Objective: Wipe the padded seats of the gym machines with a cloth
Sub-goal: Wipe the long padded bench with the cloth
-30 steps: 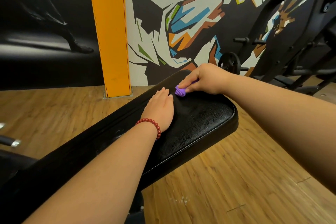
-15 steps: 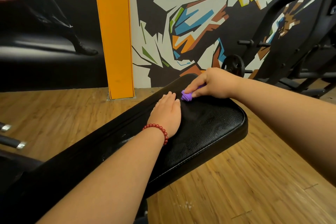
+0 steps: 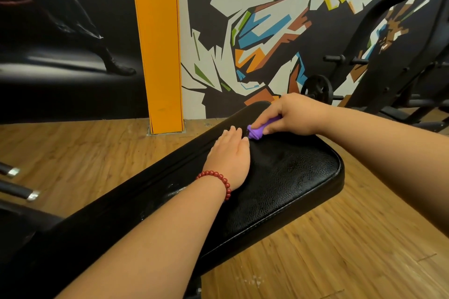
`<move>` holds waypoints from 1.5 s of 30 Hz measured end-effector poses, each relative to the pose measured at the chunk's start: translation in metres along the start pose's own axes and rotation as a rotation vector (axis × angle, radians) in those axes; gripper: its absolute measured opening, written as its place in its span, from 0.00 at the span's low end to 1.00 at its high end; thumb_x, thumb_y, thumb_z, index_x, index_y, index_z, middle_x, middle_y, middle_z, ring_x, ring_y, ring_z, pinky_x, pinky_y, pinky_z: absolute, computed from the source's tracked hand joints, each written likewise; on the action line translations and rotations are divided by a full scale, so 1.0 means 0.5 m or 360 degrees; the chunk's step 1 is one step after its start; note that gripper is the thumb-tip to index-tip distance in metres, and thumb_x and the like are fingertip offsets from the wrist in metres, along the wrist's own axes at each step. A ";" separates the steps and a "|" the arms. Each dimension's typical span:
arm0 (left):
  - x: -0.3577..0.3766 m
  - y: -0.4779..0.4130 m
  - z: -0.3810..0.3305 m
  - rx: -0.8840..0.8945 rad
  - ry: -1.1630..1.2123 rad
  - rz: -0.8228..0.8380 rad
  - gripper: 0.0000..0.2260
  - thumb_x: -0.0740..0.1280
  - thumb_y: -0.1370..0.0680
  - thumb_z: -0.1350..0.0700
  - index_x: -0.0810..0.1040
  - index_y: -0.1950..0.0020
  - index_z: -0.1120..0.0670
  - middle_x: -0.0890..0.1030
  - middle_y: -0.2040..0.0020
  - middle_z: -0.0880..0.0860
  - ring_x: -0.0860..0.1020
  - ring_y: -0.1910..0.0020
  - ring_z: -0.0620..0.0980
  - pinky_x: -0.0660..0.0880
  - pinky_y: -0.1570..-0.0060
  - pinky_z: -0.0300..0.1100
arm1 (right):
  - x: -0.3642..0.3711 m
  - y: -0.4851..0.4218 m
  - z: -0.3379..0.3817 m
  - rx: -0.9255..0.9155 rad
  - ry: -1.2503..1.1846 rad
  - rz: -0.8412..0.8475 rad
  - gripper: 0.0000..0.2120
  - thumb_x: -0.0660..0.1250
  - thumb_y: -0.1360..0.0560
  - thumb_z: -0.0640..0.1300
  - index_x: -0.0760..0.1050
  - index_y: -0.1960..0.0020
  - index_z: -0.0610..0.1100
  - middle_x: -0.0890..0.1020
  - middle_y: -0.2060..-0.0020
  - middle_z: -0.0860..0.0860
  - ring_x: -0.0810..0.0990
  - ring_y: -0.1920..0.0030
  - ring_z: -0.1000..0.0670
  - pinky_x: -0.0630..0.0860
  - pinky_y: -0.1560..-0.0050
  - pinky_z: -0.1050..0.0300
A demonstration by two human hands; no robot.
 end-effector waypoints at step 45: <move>-0.022 -0.063 0.077 0.0071 -0.0121 0.0041 0.31 0.51 0.19 0.38 0.46 0.20 0.49 0.45 0.20 0.46 0.44 0.22 0.45 0.45 0.24 0.48 | -0.002 -0.108 -0.020 0.0012 -0.0026 -0.0050 0.15 0.71 0.25 0.43 0.80 0.40 0.54 0.81 0.43 0.55 0.75 0.47 0.58 0.68 0.42 0.65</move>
Point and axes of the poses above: each hand's wrist, its own y-axis away from the middle knuckle, its own x-axis out of the palm, z = x × y, the point moved 5 cm from there along -y, towards the middle knuckle
